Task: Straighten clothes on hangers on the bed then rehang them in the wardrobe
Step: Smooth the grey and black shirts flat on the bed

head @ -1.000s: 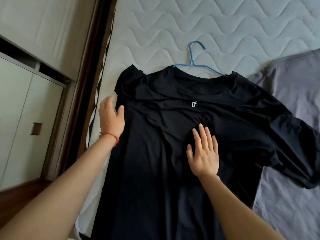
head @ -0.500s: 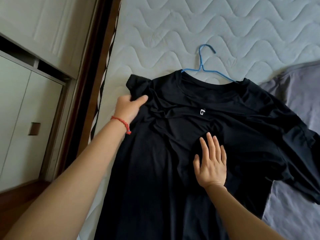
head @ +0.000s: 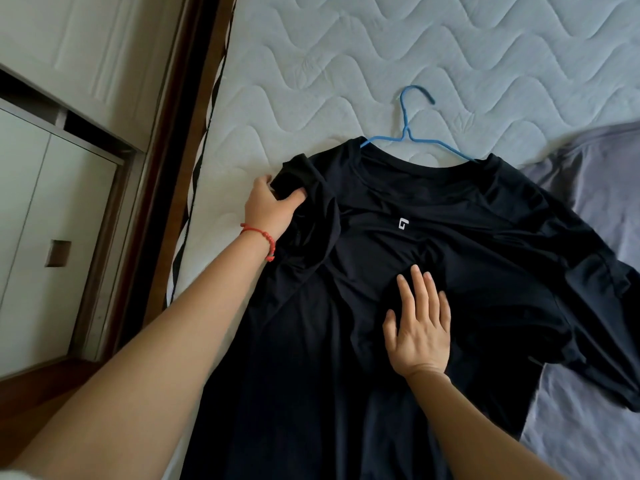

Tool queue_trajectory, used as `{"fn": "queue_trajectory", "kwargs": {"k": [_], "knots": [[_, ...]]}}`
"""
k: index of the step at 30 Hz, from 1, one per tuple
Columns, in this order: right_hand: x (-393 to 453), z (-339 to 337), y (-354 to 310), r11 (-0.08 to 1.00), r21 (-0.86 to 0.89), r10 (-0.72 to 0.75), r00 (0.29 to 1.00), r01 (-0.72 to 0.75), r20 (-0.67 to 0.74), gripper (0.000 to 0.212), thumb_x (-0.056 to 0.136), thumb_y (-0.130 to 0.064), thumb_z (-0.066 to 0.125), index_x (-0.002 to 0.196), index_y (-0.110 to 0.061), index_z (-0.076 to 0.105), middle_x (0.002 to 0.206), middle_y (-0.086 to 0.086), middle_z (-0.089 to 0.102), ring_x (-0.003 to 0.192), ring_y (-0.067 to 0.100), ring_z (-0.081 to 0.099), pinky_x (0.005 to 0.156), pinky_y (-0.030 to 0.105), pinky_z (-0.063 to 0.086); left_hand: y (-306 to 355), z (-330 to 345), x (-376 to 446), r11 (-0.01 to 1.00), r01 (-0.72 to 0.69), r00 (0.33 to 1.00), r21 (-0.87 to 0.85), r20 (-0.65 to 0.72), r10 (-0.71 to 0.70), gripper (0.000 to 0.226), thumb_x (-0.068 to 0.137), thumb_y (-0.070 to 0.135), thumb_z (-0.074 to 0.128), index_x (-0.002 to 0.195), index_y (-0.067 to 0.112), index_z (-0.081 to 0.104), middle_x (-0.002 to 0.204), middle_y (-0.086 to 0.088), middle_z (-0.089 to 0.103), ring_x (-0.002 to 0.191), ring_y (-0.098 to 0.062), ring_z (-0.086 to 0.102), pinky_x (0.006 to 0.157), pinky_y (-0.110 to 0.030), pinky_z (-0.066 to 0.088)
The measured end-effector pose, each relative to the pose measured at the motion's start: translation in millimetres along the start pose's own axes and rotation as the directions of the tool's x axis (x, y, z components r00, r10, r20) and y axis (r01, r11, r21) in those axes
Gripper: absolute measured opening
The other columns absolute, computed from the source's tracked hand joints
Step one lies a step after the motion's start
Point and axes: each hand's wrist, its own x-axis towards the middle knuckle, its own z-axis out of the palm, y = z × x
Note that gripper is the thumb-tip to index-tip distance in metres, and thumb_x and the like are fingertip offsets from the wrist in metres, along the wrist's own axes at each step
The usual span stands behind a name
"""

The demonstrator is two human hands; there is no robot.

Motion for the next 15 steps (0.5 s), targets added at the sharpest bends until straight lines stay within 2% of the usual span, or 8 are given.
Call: {"fn": "queue_trajectory", "kwargs": {"k": [2, 5, 8, 10, 13, 15], "knots": [[-0.4, 0.2, 0.6, 1.000, 0.000, -0.001, 1.000, 0.001, -0.002, 0.057, 0.085, -0.034, 0.034, 0.138, -0.014, 0.033, 0.149, 0.008, 0.032, 0.138, 0.023, 0.021, 0.115, 0.032, 0.002, -1.2, 3.5, 2.7, 0.996, 0.070, 0.997, -0.061, -0.009, -0.071, 0.050, 0.077, 0.028, 0.070, 0.119, 0.005, 0.052, 0.108, -0.006, 0.060, 0.100, -0.022, 0.060, 0.086, -0.030, 0.048], [-0.4, 0.1, 0.1, 1.000, -0.006, -0.003, 1.000, 0.003, -0.004, 0.057, 0.085, -0.034, 0.034, 0.138, -0.015, 0.033, 0.148, 0.009, 0.033, 0.138, 0.023, 0.021, 0.115, 0.032, 0.002, -8.3, -4.7, 1.0, 0.993, 0.029, 0.989, -0.115, -0.139, -0.045, 0.031, 0.081, 0.026, 0.066, 0.101, 0.003, 0.067, 0.093, -0.009, 0.067, 0.095, -0.027, 0.065, 0.083, -0.032, 0.051], [0.1, -0.8, -0.1, 1.000, -0.003, -0.002, 1.000, 0.002, -0.008, 0.056, 0.085, -0.034, 0.034, 0.138, -0.014, 0.034, 0.148, 0.010, 0.035, 0.138, 0.023, 0.021, 0.115, 0.031, 0.002, -13.2, -29.7, -6.4, 0.989, -0.039, 0.968, -0.143, -0.253, 0.002, 0.028, 0.085, 0.022, 0.062, 0.102, 0.001, 0.068, 0.094, -0.009, 0.066, 0.090, -0.021, 0.062, 0.078, -0.024, 0.046], [-0.3, -1.2, 0.2, 1.000, 0.000, -0.003, 1.000, 0.003, -0.013, 0.056, 0.085, -0.033, 0.034, 0.138, -0.014, 0.034, 0.148, 0.010, 0.035, 0.138, 0.023, 0.021, 0.115, 0.031, 0.001, -21.9, -55.5, -9.9, 0.990, -0.049, 0.926, -0.135, -0.377, -0.006, 0.030, 0.085, 0.020, 0.061, 0.106, -0.002, 0.065, 0.093, -0.008, 0.061, 0.087, -0.017, 0.056, 0.074, -0.019, 0.041], [-0.5, -1.0, -0.5, 1.000, 0.000, -0.006, 1.000, 0.006, -0.021, 0.056, 0.085, -0.033, 0.034, 0.137, -0.014, 0.035, 0.148, 0.010, 0.036, 0.138, 0.023, 0.021, 0.115, 0.030, 0.001, -45.2, -89.3, -11.2, 0.960, 0.030, 0.863, -0.279, -0.478, -0.165, 0.033, 0.085, 0.016, 0.062, 0.110, -0.005, 0.061, 0.098, -0.012, 0.061, 0.091, -0.019, 0.055, 0.077, -0.023, 0.044], [-0.8, -0.7, -0.7, 1.000, 0.005, -0.006, 1.000, 0.006, -0.024, 0.056, 0.085, -0.033, 0.034, 0.137, -0.013, 0.035, 0.148, 0.010, 0.036, 0.137, 0.023, 0.022, 0.115, 0.031, 0.002, -62.6, -97.0, -12.9, 0.900, 0.148, 0.861, -0.409, -0.395, -0.321, 0.035, 0.084, 0.017, 0.063, 0.111, -0.004, 0.060, 0.099, -0.016, 0.064, 0.098, -0.025, 0.058, 0.086, -0.035, 0.051]]}}
